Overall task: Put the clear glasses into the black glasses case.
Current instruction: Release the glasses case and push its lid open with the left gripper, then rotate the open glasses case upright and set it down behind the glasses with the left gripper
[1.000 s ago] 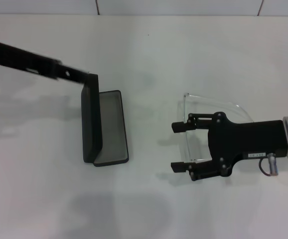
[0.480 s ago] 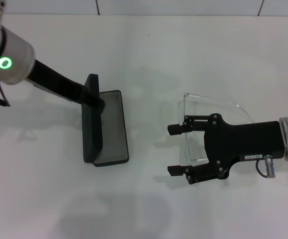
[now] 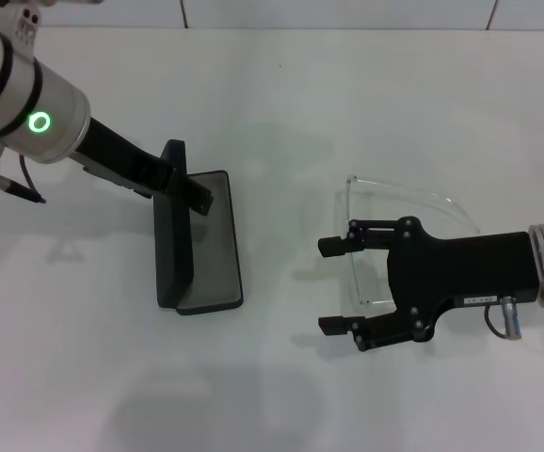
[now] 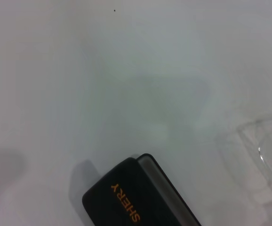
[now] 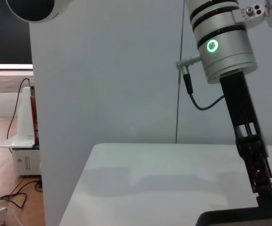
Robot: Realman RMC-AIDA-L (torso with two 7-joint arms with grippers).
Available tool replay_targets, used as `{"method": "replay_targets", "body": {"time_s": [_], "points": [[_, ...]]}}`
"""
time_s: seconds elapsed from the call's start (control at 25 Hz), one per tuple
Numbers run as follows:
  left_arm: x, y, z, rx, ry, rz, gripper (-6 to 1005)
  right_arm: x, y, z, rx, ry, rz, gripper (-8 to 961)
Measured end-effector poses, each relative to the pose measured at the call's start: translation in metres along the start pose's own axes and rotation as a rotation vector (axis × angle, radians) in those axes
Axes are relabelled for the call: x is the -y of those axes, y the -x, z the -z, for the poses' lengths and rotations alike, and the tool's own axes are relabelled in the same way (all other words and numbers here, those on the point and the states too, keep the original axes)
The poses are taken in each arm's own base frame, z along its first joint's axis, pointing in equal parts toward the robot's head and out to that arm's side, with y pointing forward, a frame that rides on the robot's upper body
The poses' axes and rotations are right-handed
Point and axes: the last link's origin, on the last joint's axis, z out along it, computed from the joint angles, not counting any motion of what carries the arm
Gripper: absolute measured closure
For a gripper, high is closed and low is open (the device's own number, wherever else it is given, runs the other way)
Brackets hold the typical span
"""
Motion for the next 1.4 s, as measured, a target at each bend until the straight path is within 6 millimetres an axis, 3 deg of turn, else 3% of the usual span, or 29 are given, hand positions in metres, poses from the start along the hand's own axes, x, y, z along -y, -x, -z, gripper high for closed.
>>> {"method": "replay_targets", "body": {"time_s": [0.4, 0.84, 1.08, 1.16, 1.4], "points": [[0.005, 0.001, -0.017, 0.03, 0.011, 0.029, 155, 0.001, 0.0, 0.0, -0.001, 0.001, 0.002, 158], [0.005, 0.002, -0.02, 0.047, -0.023, -0.018, 166, 0.0, 0.0, 0.0, -0.001, -0.001, 0.001, 157], [0.003, 0.001, -0.018, 0.042, -0.029, -0.035, 369, 0.0, 0.0, 0.0, -0.001, -0.001, 0.001, 157], [0.001, 0.001, -0.017, 0.041, -0.033, -0.052, 616, 0.0, 0.0, 0.0, -0.001, -0.001, 0.001, 157], [-0.001, -0.001, -0.017, 0.037, -0.035, -0.095, 665, 0.0, 0.0, 0.0, -0.001, 0.0, 0.002, 157]]}}
